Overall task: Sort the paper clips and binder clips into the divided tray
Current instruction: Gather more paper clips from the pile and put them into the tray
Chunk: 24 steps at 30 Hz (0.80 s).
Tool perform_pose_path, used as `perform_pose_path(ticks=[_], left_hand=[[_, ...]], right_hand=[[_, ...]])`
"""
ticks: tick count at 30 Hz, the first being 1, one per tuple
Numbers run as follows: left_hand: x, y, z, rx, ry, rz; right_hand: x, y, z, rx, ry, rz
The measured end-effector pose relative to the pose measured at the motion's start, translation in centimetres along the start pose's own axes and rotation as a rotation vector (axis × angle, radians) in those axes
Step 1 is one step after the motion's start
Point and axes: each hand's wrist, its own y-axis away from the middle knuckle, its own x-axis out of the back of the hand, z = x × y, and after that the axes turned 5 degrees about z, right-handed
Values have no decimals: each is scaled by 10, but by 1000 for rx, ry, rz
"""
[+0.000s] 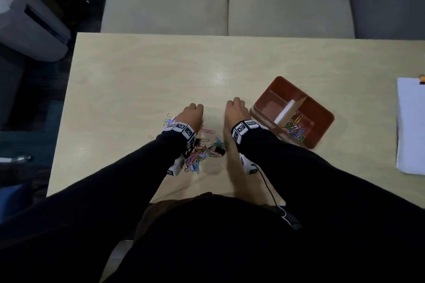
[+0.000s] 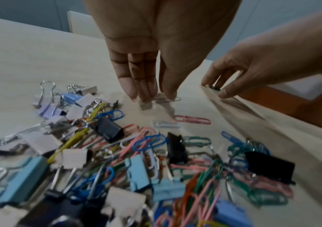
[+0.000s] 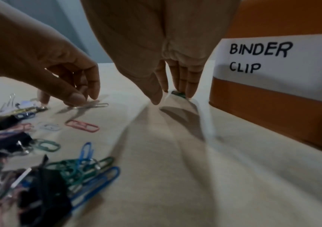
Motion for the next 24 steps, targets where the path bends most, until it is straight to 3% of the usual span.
perform_pose_path(ticks=[5,14,20,24], left_hand=[[-18,-1,-2,-42,-37,-36],[-21,4,-4,-66,60,-108],[-25,12,-1,-98,296,16],[-30,16,-3,-158,249,-61]], right_hand=[[-5,0,9,36,24,-1],[-15,14,16,48,-74,-128],[-19,29,30,56,-381,-198],[-16,48,36,89,-530,-270]])
